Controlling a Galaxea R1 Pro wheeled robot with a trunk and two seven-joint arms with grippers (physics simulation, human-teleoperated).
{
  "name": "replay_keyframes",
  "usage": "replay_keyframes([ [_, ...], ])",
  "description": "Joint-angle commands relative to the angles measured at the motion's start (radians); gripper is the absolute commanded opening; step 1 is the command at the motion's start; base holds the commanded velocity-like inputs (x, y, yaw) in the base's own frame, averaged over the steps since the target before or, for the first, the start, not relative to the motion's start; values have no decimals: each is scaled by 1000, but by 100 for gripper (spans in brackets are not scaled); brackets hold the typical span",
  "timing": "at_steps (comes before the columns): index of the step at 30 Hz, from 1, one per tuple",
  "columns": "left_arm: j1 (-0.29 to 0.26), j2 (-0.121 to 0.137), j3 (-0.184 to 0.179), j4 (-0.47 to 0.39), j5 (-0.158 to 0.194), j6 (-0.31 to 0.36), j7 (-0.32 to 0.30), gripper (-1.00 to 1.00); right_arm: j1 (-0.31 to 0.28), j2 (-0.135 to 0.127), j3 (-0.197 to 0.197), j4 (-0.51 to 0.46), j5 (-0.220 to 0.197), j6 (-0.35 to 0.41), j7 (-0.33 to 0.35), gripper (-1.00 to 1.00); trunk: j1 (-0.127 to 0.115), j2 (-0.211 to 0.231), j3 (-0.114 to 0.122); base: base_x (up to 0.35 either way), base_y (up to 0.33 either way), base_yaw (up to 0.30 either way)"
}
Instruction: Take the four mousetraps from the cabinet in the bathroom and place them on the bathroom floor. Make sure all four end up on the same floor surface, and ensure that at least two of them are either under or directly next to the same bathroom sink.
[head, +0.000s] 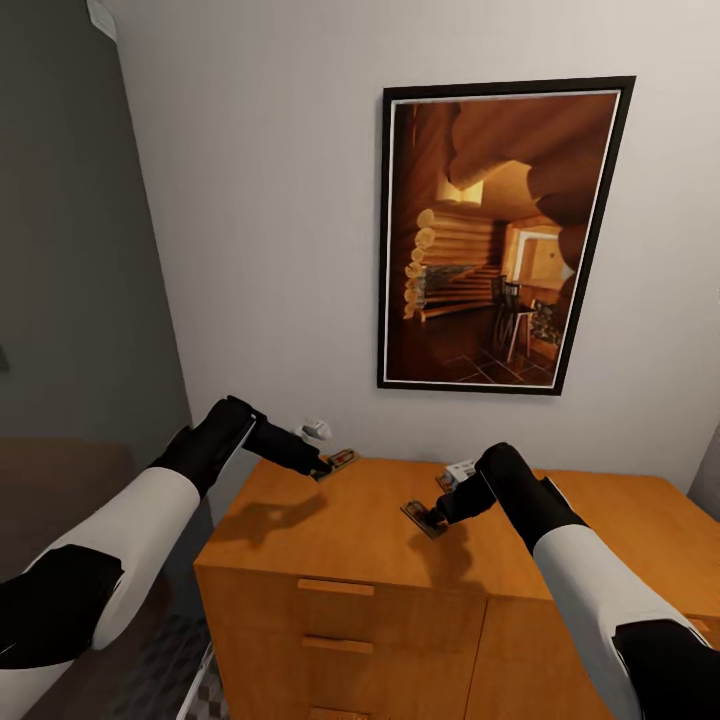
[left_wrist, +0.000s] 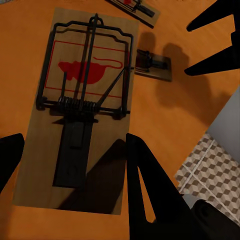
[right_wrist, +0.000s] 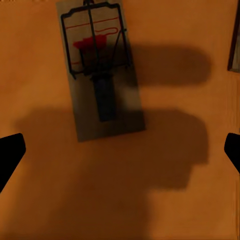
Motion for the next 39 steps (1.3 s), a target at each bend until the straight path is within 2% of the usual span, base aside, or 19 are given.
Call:
replay_keyframes([
  [1,-1,0,-1,-3,-9,2,-6,-100,-1,-1,3,-1,11,-3,10,100,0,-1,-1,-1,0,0],
  [15,-1,0,-1,-12,-9,2,-6,-100,0,13,5,37,15,-34,11,100,0,-1,-1,0,0,0],
  [34,-1,0,-1,-14,-9,3,-6,-100,0,14,5,37,15,-34,11,100,0,-1,-1,0,0,0],
  [39,-1,0,0,-40,-8,3,-4,-100,0,14,5,37,15,-69,11,100,0,-1,-1,0,0,0],
])
